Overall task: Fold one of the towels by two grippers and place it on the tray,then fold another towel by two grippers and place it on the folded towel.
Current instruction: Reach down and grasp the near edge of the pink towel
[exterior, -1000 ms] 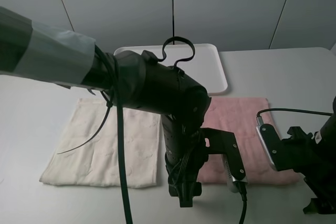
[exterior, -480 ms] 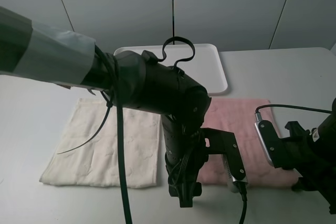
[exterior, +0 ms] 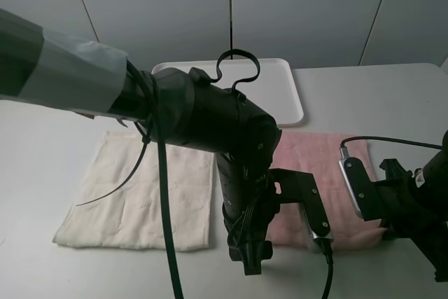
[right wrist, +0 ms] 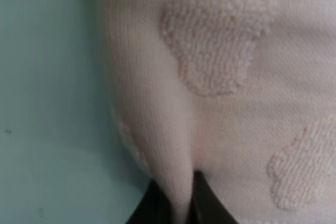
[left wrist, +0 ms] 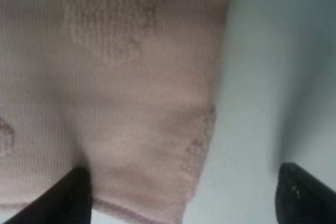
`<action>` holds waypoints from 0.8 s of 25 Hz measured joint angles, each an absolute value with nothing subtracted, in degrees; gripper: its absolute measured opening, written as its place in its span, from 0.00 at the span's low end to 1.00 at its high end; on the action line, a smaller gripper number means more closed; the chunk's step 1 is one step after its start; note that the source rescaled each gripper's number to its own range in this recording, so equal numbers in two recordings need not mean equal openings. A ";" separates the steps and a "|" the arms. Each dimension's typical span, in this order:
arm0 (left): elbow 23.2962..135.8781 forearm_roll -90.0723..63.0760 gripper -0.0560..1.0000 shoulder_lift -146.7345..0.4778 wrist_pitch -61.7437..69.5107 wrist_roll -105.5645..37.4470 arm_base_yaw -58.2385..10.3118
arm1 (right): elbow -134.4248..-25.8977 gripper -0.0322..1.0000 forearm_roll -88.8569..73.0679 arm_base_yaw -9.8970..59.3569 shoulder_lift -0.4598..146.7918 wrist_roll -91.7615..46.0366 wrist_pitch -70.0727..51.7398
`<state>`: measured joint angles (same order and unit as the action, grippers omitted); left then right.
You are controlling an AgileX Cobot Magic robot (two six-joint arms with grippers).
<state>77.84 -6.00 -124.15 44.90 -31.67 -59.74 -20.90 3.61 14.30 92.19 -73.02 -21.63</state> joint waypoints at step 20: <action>77.84 1.84 0.06 -124.37 39.81 -21.60 -59.98 | -20.80 0.04 3.61 14.30 91.96 -64.49 -21.26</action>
